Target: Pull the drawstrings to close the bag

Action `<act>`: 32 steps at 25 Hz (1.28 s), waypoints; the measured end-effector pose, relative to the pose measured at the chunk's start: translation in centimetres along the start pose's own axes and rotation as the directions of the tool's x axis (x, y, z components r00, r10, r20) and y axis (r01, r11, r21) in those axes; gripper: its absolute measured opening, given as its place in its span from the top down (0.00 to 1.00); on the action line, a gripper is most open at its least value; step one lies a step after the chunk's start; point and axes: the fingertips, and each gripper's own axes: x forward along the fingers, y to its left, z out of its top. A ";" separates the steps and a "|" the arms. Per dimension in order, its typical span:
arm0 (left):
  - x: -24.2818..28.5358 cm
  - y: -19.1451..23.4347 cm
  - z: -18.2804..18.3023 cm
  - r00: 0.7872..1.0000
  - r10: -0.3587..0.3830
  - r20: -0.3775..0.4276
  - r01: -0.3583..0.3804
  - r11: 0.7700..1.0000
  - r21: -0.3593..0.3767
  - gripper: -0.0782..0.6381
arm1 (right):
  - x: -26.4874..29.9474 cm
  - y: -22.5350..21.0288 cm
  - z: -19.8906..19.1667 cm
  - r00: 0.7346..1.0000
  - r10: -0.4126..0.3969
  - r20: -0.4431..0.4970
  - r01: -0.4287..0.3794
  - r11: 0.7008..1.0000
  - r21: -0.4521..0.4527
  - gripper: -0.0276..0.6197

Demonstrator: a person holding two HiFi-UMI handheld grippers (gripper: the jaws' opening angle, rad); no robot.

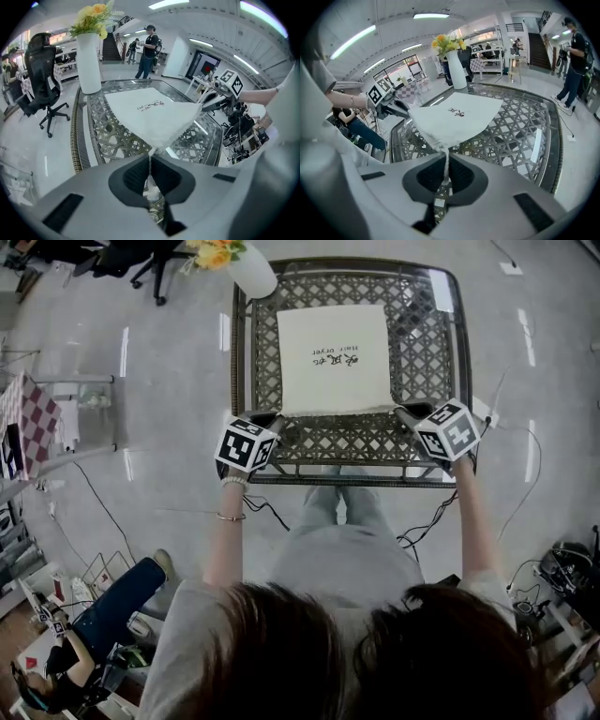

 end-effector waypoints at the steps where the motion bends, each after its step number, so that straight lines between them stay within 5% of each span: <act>1: -0.3 0.0 0.3 1.000 0.002 0.011 -0.002 1.000 -0.004 0.85 | -0.3 -0.1 0.3 1.000 -0.002 0.015 0.002 1.000 0.012 0.92; 7: -1.9 0.3 2.3 0.998 0.021 0.059 -0.022 1.000 0.005 0.85 | -1.8 -0.8 2.3 0.994 -0.018 0.107 0.010 0.997 0.078 0.92; 19: -5.5 1.6 7.8 0.986 0.099 0.131 -0.115 0.985 0.125 0.85 | -5.9 -2.4 7.4 0.967 -0.097 0.237 0.088 0.995 0.047 0.92; 32: -9.8 2.7 14.6 0.952 0.161 0.259 -0.209 0.963 0.171 0.85 | -10.3 -4.0 13.2 0.917 -0.163 0.364 0.169 0.986 0.015 0.92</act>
